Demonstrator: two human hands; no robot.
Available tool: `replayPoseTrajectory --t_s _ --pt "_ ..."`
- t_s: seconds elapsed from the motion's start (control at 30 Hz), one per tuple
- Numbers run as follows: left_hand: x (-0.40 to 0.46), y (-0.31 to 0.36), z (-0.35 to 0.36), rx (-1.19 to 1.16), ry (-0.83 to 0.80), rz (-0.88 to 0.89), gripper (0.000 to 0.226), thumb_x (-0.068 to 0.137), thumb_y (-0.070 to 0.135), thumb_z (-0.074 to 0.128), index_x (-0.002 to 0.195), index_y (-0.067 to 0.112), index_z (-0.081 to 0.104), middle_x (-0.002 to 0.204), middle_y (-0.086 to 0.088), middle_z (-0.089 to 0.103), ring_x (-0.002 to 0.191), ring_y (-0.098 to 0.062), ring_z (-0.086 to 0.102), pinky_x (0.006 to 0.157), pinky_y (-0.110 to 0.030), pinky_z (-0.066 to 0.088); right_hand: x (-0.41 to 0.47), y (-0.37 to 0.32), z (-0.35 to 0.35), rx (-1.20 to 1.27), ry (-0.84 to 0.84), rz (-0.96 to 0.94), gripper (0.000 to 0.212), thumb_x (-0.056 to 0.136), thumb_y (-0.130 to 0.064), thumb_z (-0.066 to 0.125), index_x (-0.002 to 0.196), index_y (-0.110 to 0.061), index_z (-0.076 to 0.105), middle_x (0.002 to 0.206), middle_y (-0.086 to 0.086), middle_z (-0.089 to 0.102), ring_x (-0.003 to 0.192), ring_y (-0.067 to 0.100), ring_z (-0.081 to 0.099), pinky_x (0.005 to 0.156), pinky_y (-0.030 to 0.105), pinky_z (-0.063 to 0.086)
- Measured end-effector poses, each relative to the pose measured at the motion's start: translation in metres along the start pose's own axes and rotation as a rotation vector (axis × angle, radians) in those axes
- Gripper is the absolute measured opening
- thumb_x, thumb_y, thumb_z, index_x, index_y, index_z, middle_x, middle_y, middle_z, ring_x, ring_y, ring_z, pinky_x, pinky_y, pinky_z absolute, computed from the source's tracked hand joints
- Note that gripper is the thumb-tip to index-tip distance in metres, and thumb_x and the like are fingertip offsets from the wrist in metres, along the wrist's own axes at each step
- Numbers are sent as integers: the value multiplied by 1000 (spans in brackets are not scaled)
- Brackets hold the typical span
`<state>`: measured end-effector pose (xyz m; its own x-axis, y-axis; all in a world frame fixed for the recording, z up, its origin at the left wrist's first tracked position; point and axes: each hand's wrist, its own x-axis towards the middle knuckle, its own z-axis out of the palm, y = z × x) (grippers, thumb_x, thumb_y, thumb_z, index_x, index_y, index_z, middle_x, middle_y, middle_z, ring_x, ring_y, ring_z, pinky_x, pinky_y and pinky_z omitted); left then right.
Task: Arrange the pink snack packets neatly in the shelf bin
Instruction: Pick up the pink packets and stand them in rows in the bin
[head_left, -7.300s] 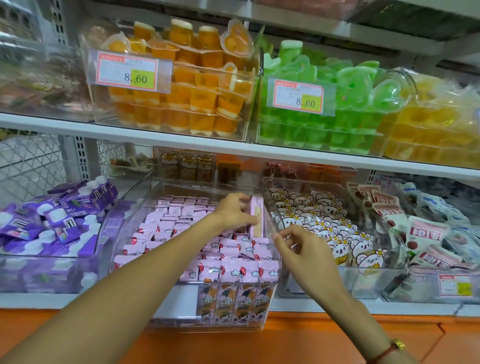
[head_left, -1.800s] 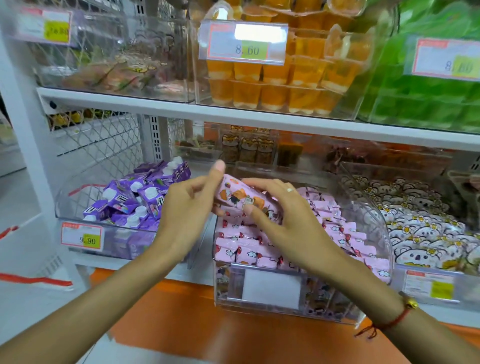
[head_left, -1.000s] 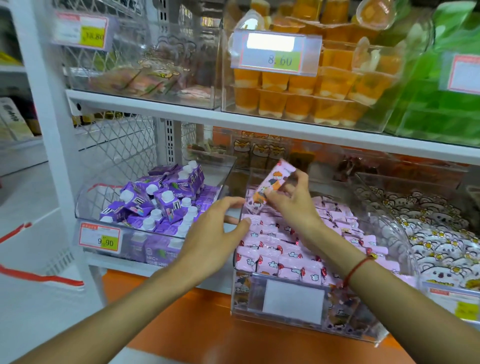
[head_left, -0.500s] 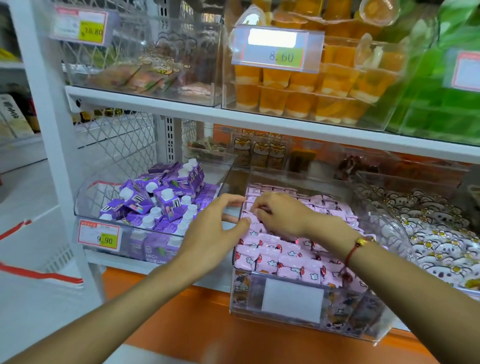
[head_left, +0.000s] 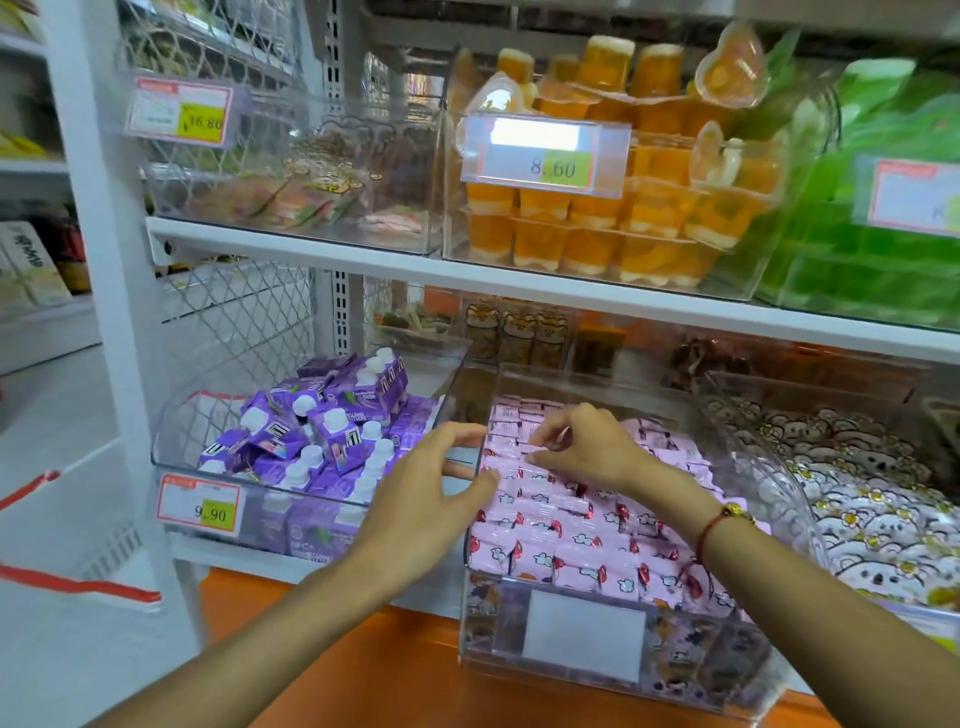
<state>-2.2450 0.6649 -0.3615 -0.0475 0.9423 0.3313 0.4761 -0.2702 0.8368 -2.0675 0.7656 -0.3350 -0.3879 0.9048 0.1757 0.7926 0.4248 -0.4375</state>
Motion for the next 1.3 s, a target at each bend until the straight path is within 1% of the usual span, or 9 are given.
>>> replayPoseTrajectory --t_s 0.2,0.3,0.47,0.57,0.67,0.77,0.87,1.1,1.3 --pt "1 0 0 -15 0 -7 33 88 31 62 118 41 52 104 33 54 88 19 53 64 0 39 -9 -3 4 221 186 21 18 92 -21 60 75 -20 65 88 -3 58 80 17 58 74 36 52" --pt "2 1 1 -13 -3 -5 31 88 30 62 115 42 51 102 34 53 87 22 51 62 1 38 -14 -10 3 391 393 -8 13 93 -19 57 85 -16 66 82 -5 62 74 12 58 66 22 51" --pt "3 1 2 19 33 -11 31 87 31 63 113 41 51 104 25 57 92 12 54 75 -19 45 -22 -30 -16 605 715 -5 10 93 -20 56 88 -18 65 79 -9 63 69 -7 56 60 3 41" --pt "1 3 4 65 85 62 36 86 35 63 118 39 47 116 22 50 104 2 52 80 -21 41 -38 -36 -25 763 871 51 13 95 -21 54 85 -22 62 79 -6 62 72 -2 56 65 10 47" --pt "-2 15 4 107 118 282 50 82 48 63 126 42 41 126 26 40 116 6 41 89 -15 35 -58 -37 -31 1021 749 203 16 96 -24 53 94 -13 65 86 4 66 81 12 61 76 25 54" --pt "-6 29 7 159 69 479 57 78 46 70 127 45 41 125 28 43 115 6 43 87 -5 33 -78 -41 -32 1253 551 229 21 96 -22 53 92 -7 66 80 3 70 77 8 67 68 14 53" --pt "-7 35 8 166 78 553 52 79 27 75 123 41 52 116 24 55 105 1 54 78 -10 44 -90 -43 -34 1438 418 268 21 94 -22 55 89 -6 68 74 0 71 73 5 68 67 13 53" --pt "-6 50 10 -531 -10 -49 38 67 47 69 101 31 68 84 13 74 68 -8 71 50 -13 49 -98 -34 -34 1308 134 199 49 75 -49 66 115 -21 63 103 -5 70 95 10 67 81 23 54" --pt "-9 55 10 -534 -113 -76 25 69 55 65 83 35 73 81 1 75 63 -10 69 48 -15 48 -95 -32 -26 1329 205 241 42 74 -38 73 105 -10 67 91 3 74 79 8 67 70 13 52"
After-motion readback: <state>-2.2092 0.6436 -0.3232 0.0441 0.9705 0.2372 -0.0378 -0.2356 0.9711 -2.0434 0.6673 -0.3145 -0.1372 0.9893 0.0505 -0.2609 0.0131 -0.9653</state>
